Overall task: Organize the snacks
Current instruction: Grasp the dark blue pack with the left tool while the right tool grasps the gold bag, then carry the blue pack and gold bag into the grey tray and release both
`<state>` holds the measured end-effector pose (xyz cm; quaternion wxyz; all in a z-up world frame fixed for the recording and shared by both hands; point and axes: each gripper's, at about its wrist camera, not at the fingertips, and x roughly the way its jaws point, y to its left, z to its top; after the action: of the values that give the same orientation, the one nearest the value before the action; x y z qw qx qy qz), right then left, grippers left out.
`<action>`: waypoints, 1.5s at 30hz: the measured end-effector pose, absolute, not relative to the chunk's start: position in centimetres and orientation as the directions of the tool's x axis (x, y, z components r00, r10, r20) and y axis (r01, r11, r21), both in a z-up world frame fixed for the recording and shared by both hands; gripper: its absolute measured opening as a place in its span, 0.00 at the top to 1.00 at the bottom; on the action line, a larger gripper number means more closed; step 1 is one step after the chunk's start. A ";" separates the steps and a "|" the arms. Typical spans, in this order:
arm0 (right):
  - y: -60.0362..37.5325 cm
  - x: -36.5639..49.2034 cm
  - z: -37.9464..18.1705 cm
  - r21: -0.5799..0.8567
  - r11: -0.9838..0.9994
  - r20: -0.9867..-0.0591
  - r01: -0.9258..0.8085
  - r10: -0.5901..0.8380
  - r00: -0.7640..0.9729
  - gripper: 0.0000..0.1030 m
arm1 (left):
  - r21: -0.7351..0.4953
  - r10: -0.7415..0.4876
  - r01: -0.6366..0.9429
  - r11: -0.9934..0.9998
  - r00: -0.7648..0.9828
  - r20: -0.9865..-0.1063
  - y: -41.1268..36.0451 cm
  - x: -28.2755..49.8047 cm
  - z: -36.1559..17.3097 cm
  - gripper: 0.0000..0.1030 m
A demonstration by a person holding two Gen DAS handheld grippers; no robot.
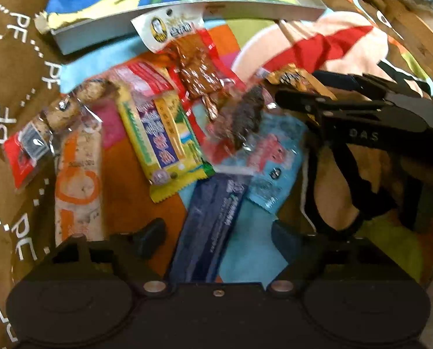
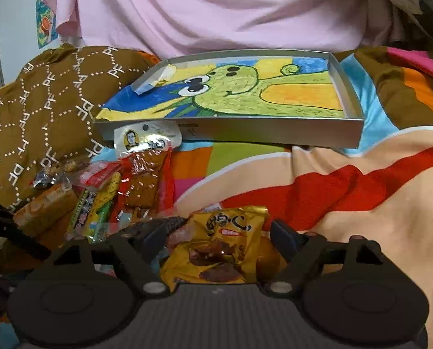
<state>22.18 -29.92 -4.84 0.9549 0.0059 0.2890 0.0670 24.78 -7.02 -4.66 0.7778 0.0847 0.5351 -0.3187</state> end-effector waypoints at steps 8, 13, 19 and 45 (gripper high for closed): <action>-29.4 22.0 -4.9 0.005 0.993 -0.565 -0.120 0.101 0.819 0.21 | -0.291 -0.414 0.499 0.816 0.154 -0.897 -8.4 24.5 -4.5 0.42; -29.0 22.1 -5.0 -0.064 0.987 -0.582 -0.144 0.080 0.809 0.24 | -0.295 -0.388 0.434 0.851 0.142 -0.910 -9.0 24.4 -4.4 0.60; -28.9 21.8 -4.7 -0.092 0.980 -0.598 -0.175 0.086 0.797 0.29 | -0.285 -0.364 0.381 0.880 0.155 -0.918 -9.1 23.5 -4.0 0.67; -28.9 19.6 -3.9 -0.106 0.966 -0.625 -0.238 0.121 0.771 0.38 | -0.185 -0.264 0.251 0.950 0.331 -0.906 -12.4 21.4 0.4 0.74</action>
<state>19.62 -28.88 -3.90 0.9367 -0.0896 0.3245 0.0959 21.44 -12.37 0.43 0.8159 -0.0055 0.5563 -0.1577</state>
